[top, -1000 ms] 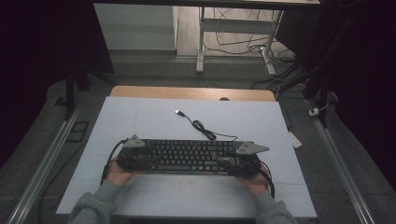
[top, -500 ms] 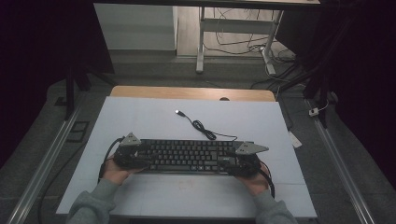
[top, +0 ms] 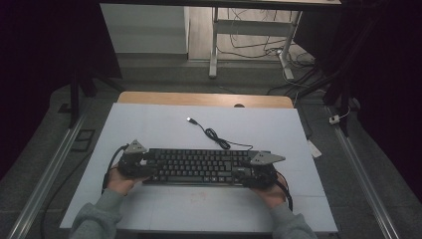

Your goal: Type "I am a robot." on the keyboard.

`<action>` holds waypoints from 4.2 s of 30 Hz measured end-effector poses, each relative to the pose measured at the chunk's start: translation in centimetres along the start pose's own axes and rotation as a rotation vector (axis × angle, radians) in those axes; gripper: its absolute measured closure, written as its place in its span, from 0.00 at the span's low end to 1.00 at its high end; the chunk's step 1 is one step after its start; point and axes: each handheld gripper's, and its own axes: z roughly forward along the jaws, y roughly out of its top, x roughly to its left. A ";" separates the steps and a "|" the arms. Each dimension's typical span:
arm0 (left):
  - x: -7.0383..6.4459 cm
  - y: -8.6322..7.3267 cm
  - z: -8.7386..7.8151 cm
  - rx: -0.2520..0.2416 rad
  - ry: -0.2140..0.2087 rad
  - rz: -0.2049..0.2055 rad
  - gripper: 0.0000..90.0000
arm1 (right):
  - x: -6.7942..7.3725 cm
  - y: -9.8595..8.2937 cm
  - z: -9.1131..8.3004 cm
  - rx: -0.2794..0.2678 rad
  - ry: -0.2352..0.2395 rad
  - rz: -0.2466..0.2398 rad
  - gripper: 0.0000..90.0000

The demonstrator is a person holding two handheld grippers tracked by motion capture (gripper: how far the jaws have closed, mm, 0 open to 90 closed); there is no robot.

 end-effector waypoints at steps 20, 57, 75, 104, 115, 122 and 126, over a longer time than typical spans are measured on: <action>0.7 -0.5 1.0 0.083 0.007 0.037 0.87 | -0.1 -0.1 0.2 0.015 -0.001 0.000 0.50; 0.0 -0.6 2.6 0.150 0.026 0.085 0.99 | 0.0 -0.1 0.3 0.031 -0.010 -0.007 0.50; -0.5 0.0 0.4 0.009 -0.015 0.049 0.79 | -0.1 -0.1 0.3 0.023 -0.007 -0.008 0.50; -2.5 0.6 0.4 0.003 -0.081 0.072 0.46 | 0.0 -0.1 0.2 0.012 -0.005 -0.010 0.50; -3.1 0.8 0.6 0.022 -0.091 0.099 0.44 | 0.0 0.0 0.1 0.013 -0.007 -0.006 0.49; -3.6 0.8 0.9 0.032 -0.102 0.116 0.44 | 0.0 0.0 0.1 0.014 -0.007 -0.008 0.49; -4.0 0.9 1.1 0.037 -0.110 0.126 0.44 | 0.0 0.0 0.2 0.016 -0.006 -0.008 0.49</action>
